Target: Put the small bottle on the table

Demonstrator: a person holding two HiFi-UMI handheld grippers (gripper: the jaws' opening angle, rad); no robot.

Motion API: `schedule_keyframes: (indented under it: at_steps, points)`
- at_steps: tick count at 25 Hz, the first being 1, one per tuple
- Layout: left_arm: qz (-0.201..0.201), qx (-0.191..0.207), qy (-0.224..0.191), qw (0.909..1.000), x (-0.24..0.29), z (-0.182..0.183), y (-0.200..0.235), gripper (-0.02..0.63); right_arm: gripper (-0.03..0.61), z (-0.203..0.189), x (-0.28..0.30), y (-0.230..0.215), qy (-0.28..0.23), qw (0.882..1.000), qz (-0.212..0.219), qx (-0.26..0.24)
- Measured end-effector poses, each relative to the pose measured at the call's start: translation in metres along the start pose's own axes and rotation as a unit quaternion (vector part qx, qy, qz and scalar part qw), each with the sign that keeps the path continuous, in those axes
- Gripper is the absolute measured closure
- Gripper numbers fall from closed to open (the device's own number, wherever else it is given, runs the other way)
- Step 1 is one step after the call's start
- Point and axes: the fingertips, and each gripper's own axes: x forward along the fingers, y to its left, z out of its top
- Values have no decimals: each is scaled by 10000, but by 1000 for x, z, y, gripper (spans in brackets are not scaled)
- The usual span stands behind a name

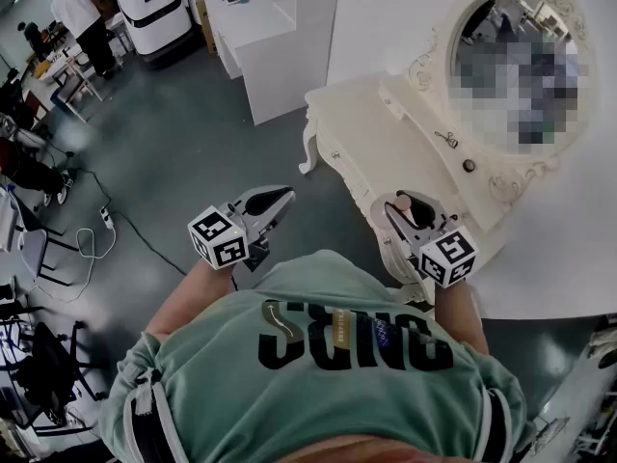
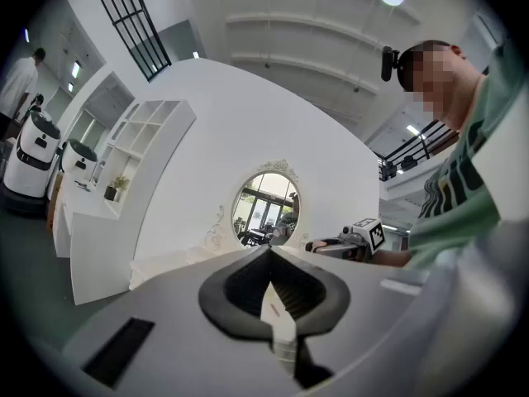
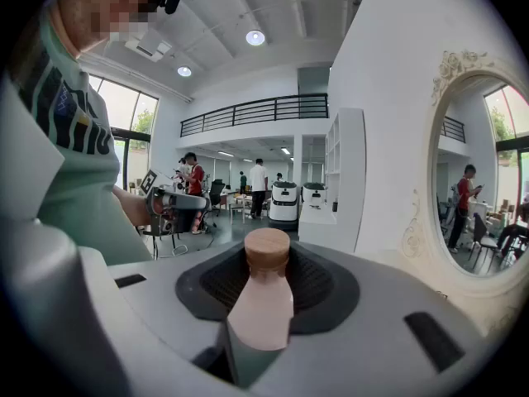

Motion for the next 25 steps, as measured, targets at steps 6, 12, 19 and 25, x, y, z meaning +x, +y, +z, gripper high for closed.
schedule_keyframes:
  at_steps: [6, 12, 19, 25]
  points:
    - [34, -20, 24, 10000, -5, -1, -4, 615, 449, -1, -4, 3, 2, 10000, 16, -13]
    - [80, -30, 26, 10000, 2, -3, -9, 614, 449, -3, -7, -3, 1, 9999, 100, -26]
    - [183, 33, -1, 9998, 19, -3, -23, 615, 449, -2, -21, -12, -38, 9997, 241, -88]
    - [277, 80, -68, 9996, 41, -7, -44, 615, 449, -7, -45, -25, -44, 9991, 384, -155]
